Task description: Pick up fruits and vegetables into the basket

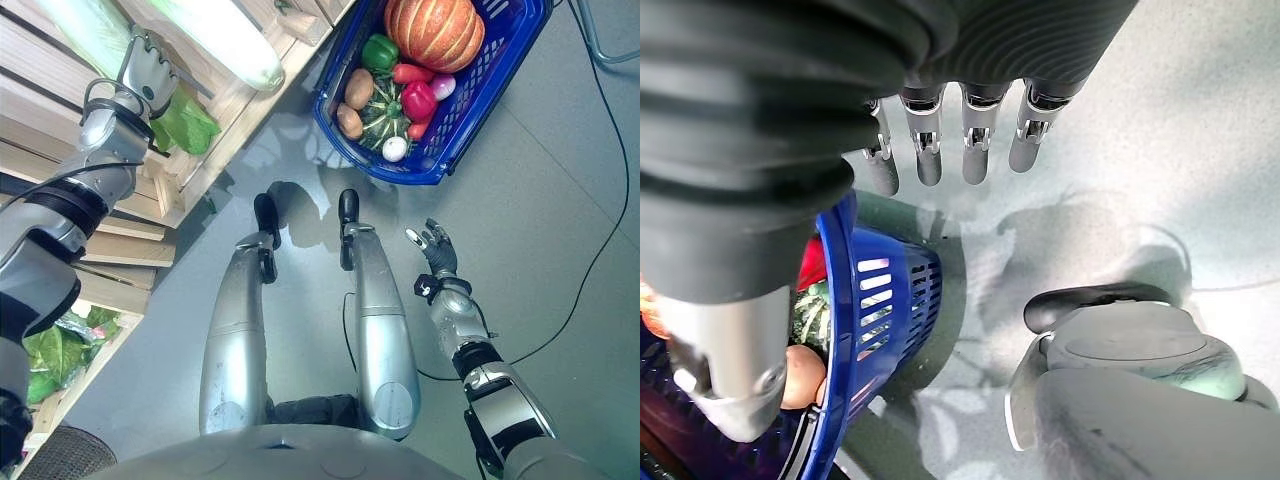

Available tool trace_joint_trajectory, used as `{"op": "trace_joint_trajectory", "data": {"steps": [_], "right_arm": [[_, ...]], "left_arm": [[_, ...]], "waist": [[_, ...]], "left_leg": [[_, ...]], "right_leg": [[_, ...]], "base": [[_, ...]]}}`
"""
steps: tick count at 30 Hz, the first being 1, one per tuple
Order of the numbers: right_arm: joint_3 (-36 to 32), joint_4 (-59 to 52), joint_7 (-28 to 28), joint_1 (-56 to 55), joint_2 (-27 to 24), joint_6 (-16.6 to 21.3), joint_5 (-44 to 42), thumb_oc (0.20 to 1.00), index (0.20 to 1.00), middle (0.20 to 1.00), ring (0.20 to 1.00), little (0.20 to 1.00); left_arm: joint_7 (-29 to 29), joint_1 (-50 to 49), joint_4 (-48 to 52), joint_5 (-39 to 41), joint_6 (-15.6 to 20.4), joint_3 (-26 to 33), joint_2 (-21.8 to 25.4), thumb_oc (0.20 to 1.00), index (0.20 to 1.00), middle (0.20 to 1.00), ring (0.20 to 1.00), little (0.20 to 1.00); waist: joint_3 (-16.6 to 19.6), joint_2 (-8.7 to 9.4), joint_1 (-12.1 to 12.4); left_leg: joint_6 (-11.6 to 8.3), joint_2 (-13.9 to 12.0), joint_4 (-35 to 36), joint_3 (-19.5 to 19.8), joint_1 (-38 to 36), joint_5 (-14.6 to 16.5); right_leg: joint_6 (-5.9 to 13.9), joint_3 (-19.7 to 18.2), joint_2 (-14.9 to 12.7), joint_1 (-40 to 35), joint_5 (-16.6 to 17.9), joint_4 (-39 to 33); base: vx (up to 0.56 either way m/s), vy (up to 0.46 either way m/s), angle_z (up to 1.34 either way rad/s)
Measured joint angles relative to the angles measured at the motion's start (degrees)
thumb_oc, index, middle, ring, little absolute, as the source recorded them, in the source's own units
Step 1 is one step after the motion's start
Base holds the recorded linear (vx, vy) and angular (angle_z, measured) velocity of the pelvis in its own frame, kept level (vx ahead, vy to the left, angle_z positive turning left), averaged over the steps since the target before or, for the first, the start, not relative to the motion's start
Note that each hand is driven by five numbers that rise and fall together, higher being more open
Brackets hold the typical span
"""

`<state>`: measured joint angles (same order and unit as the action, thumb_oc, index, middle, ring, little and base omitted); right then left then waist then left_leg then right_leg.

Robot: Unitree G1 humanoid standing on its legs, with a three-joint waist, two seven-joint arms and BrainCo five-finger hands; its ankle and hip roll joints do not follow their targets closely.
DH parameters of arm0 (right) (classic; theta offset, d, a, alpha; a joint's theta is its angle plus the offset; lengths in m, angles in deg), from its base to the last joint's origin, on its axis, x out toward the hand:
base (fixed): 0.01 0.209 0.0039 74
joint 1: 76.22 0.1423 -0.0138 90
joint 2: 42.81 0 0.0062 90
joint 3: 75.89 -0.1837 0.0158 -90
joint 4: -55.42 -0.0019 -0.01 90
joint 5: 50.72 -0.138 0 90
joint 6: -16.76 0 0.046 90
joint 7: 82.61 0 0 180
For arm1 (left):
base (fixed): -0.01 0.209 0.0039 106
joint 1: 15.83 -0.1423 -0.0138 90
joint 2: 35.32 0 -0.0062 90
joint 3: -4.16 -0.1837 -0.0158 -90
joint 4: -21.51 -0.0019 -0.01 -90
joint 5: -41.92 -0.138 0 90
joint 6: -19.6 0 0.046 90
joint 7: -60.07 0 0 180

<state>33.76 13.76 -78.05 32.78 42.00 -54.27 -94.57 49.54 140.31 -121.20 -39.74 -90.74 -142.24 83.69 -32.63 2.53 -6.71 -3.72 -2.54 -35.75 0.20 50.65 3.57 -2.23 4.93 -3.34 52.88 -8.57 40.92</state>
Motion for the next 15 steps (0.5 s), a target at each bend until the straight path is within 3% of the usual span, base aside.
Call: {"op": "trace_joint_trajectory", "data": {"steps": [3,6,9,15], "right_arm": [[0.02,-0.37,0.02,-0.01,0.10,0.07,-0.02,1.000,1.000,1.000,1.000,1.000],[0.07,-0.63,0.24,0.04,0.48,0.06,-0.02,1.000,1.000,1.000,1.000,1.000],[0.14,-1.36,1.12,-0.28,1.35,0.04,-0.03,1.000,1.000,1.000,1.000,1.000],[0.31,-1.47,2.19,-0.62,2.67,0.03,-0.01,1.000,1.000,1.000,1.000,1.000]], "left_arm": [[-7.52,-1.00,-2.02,10.67,-3.64,1.29,-0.51,0.200,0.200,0.200,0.200,0.200],[-18.34,-1.47,-4.82,24.60,-4.68,5.80,-1.36,0.200,0.200,0.200,0.200,0.200],[-28.20,-3.86,-6.94,33.22,-2.43,10.25,-2.49,0.200,0.200,0.200,0.200,0.200],[-36.54,-10.89,-5.79,39.20,1.28,15.45,-3.80,0.200,0.200,0.200,0.200,0.200]], "waist": [[-0.02,0.09,-0.08],[-0.08,0.80,-0.12],[-0.15,1.16,-0.37],[-0.14,1.16,0.62]], "left_leg": [[0.01,-0.09,-0.02,0.03,-0.10,-0.03],[-0.11,-0.11,0.06,0.18,-0.35,-0.16],[-0.35,-0.13,0.48,0.40,-1.47,-0.28],[-0.41,0.24,3.68,0.40,-5.06,-1.17]], "right_leg": [[-0.01,0.05,0.07,-0.13,-0.01,-0.02],[-0.02,0.15,0.13,-0.40,0.00,-0.02],[-0.05,0.38,0.18,-1.72,0.00,-0.55],[-0.12,0.46,-0.05,-4.90,0.08,-2.56]], "base": [[0.00,-0.040,0.00],[0.00,-0.043,0.00],[0.00,-0.012,0.01],[0.01,-0.014,0.03]]}}
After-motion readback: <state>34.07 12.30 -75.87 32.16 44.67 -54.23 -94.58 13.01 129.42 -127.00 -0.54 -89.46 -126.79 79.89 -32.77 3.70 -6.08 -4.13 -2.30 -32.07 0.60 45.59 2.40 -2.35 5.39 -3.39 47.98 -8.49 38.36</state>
